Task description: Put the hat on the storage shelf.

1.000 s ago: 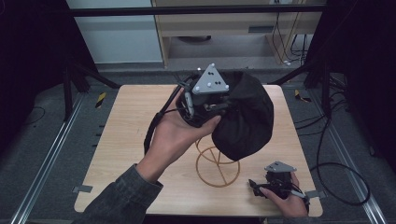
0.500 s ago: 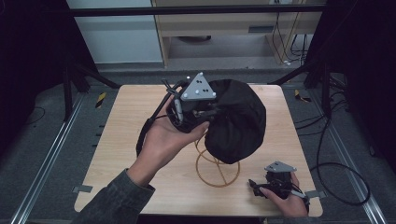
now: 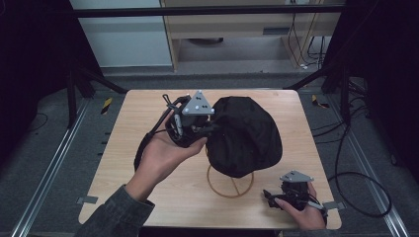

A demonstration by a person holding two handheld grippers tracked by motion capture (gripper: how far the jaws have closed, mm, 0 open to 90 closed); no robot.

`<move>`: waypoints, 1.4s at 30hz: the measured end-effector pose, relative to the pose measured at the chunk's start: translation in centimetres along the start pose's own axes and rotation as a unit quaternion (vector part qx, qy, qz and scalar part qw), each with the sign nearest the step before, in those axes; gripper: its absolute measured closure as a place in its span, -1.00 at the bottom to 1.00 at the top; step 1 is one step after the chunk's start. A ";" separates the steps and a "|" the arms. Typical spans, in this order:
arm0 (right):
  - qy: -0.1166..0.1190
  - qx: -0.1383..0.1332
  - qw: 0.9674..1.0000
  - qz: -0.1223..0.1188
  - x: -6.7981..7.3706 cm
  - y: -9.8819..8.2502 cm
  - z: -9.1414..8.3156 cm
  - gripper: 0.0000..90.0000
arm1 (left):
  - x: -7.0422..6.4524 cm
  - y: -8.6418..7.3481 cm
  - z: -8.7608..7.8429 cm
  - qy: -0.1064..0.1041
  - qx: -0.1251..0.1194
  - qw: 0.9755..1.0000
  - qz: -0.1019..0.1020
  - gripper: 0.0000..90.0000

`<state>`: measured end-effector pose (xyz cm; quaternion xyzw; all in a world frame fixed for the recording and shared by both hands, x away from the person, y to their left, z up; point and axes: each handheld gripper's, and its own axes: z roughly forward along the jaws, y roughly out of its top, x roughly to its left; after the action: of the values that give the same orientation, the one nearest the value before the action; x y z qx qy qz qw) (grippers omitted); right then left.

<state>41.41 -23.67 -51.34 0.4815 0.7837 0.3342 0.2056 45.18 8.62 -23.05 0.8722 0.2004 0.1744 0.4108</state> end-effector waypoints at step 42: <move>0.000 -0.001 1.000 -0.002 0.0 0.0 0.0 -0.99 | 2.8 -4.8 3.1 -0.008 -0.017 0.998 -0.058 0.31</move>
<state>41.42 -23.70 -51.33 0.4793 0.7845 0.3347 0.2069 48.08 10.81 -28.25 0.8536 0.2439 0.1465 0.4363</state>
